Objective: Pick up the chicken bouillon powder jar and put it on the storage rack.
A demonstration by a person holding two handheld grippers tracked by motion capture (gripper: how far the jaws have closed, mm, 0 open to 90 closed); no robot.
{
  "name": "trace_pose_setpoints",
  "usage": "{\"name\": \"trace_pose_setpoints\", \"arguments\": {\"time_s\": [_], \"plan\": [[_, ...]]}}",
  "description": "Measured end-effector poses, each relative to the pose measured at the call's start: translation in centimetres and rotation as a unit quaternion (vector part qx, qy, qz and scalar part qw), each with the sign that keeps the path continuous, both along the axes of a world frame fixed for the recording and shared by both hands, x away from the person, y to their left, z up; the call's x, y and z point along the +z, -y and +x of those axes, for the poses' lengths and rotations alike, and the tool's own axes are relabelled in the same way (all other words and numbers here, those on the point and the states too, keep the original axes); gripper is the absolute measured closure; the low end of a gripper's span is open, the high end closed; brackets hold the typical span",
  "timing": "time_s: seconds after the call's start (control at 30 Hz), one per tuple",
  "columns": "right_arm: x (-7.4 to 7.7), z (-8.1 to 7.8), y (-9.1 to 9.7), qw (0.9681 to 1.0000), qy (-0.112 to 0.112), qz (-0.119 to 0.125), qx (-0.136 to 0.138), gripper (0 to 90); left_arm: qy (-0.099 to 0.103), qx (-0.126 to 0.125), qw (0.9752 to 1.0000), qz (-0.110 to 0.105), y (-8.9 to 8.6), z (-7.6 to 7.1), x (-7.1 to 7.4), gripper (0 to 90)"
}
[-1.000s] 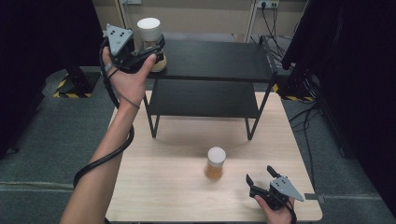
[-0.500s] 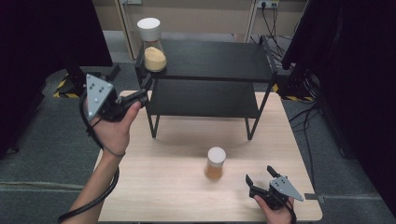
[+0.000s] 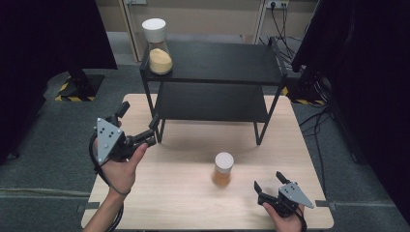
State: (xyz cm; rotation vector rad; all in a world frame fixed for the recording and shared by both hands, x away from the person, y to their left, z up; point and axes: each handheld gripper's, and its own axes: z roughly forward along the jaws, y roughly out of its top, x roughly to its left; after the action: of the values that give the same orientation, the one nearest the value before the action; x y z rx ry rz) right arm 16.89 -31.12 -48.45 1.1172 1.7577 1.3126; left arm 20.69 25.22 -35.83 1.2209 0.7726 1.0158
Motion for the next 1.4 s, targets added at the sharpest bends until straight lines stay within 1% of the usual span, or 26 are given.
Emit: {"name": "trace_pose_setpoints", "arguments": {"time_s": [0.07, 0.13, 0.23, 0.3, 0.4, 0.53, 0.8, 0.9, 0.93, 0.97, 1.0, 1.03, 1.07, 1.13, 1.2, 1.27, 1.4], "plan": [[0.0, 0.0, 0.0, 1.0000, -0.001, -0.001, 0.002, 8.9, -0.007, 0.002, 1.0000, 0.002, 0.0, -0.3, -0.8, 9.5], [0.0, 0.0, 0.0, 1.0000, 0.000, -0.003, 0.002, 8.9, -0.018, 0.000, 0.9998, 0.003, -0.1, -0.7, -1.8, 9.6], [0.0, -0.1, 0.0, 1.0000, 0.002, -0.003, 0.004, 8.9, -0.039, 0.003, 0.9992, -0.012, 0.0, -1.3, -3.4, 9.6], [0.0, 0.0, 0.0, 1.0000, 0.002, -0.002, 0.004, 8.9, -0.050, 0.001, 0.9987, -0.012, -0.1, -1.6, -4.4, 9.6], [0.0, 0.0, 0.0, 1.0000, 0.002, -0.002, 0.004, 8.9, -0.060, 0.001, 0.9981, -0.012, -0.1, -1.9, -5.6, 9.5], [0.0, 0.0, 0.0, 1.0000, 0.001, -0.004, 0.005, 8.9, -0.072, -0.002, 0.9973, -0.011, -0.3, -2.0, -6.7, 9.6], [0.0, 0.0, 0.0, 1.0000, 0.002, -0.002, 0.004, 8.9, -0.079, -0.008, 0.9968, -0.007, -0.5, -2.1, -8.4, 9.6], [0.0, 0.0, 0.0, 1.0000, 0.001, -0.001, 0.003, 8.9, -0.085, -0.011, 0.9963, -0.007, -0.6, -2.2, -9.1, 9.6], [0.0, 0.0, 0.0, 1.0000, 0.001, -0.002, 0.003, 8.9, -0.090, -0.014, 0.9958, -0.013, -0.7, -2.2, -9.5, 9.6], [0.0, 0.0, 0.0, 1.0000, 0.001, -0.003, 0.003, 8.9, -0.096, -0.020, 0.9951, -0.013, -0.9, -2.1, -9.8, 9.6], [0.0, 0.0, 0.0, 1.0000, 0.001, -0.003, 0.003, 8.9, -0.096, -0.020, 0.9951, -0.013, -0.9, -2.1, -9.8, 9.5], [0.0, 0.0, 0.0, 1.0000, 0.002, -0.002, 0.003, 8.9, -0.098, -0.024, 0.9949, -0.006, -1.0, -2.1, -10.0, 9.5], [0.0, 0.0, 0.0, 1.0000, 0.002, -0.001, 0.003, 8.9, -0.097, -0.023, 0.9950, -0.003, -1.0, -2.2, -10.2, 9.5], [-0.1, 0.0, 0.1, 1.0000, 0.002, 0.001, 0.003, 8.8, -0.102, -0.028, 0.9944, -0.003, -1.3, -2.2, -10.6, 9.5], [-0.1, 0.0, 0.1, 1.0000, 0.002, 0.002, 0.003, 8.8, -0.105, -0.025, 0.9941, -0.002, -1.5, -2.3, -11.0, 9.5], [0.0, 0.0, 0.1, 1.0000, 0.001, 0.002, 0.003, 8.8, -0.108, -0.027, 0.9938, -0.006, -1.8, -2.3, -11.4, 9.5], [-0.1, -0.1, 0.1, 1.0000, 0.003, 0.002, 0.003, 8.8, -0.101, -0.028, 0.9942, -0.024, -2.1, -2.4, -12.8, 9.2]]}}
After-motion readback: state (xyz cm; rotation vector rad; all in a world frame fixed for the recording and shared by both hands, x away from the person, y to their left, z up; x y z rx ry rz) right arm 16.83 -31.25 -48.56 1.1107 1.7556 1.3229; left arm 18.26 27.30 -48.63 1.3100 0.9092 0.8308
